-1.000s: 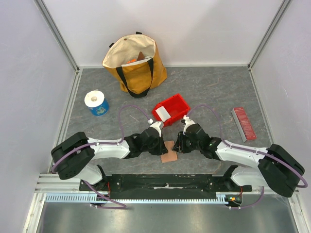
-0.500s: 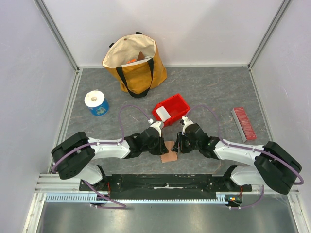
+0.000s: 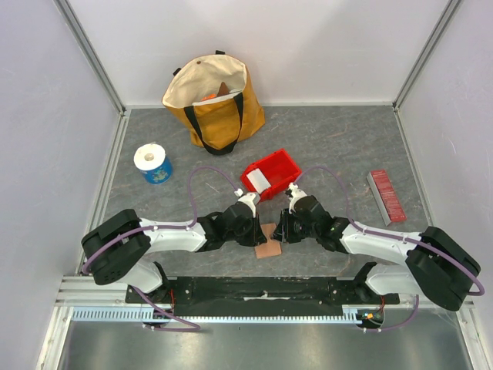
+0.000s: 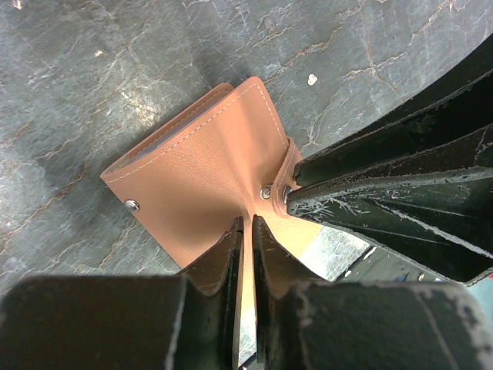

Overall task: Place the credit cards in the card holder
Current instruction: Close the card holder at the center of the board.

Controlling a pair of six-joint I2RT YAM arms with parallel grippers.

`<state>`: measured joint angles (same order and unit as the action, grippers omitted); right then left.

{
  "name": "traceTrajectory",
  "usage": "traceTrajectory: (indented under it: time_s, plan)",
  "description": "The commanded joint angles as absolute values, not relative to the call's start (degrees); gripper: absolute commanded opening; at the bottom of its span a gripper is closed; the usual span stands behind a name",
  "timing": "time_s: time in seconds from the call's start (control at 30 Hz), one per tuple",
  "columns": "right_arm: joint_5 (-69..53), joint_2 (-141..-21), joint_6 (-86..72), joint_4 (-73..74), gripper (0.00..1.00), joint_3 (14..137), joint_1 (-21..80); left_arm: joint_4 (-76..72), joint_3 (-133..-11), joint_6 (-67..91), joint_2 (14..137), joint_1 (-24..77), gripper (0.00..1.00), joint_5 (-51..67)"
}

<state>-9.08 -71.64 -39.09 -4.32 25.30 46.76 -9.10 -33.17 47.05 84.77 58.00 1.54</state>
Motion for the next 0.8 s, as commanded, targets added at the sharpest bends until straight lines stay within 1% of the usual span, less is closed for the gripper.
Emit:
traceTrajectory:
  time_s: [0.0,0.4,0.77]
  plan:
    - [-9.84,-71.8,-39.99,-7.47,0.28,25.05,46.85,-8.96,-33.84,45.7,85.96,58.1,0.14,-0.26]
    - [-9.76,-73.3,-39.64,-7.56,0.25,25.05,46.85,-9.05,-33.84,45.7,85.87,58.09,0.14,-0.26]
    - [-8.62,-73.3,-41.04,-8.87,0.19,24.35,47.11,-9.32,-33.66,46.05,85.96,58.1,0.14,-0.35]
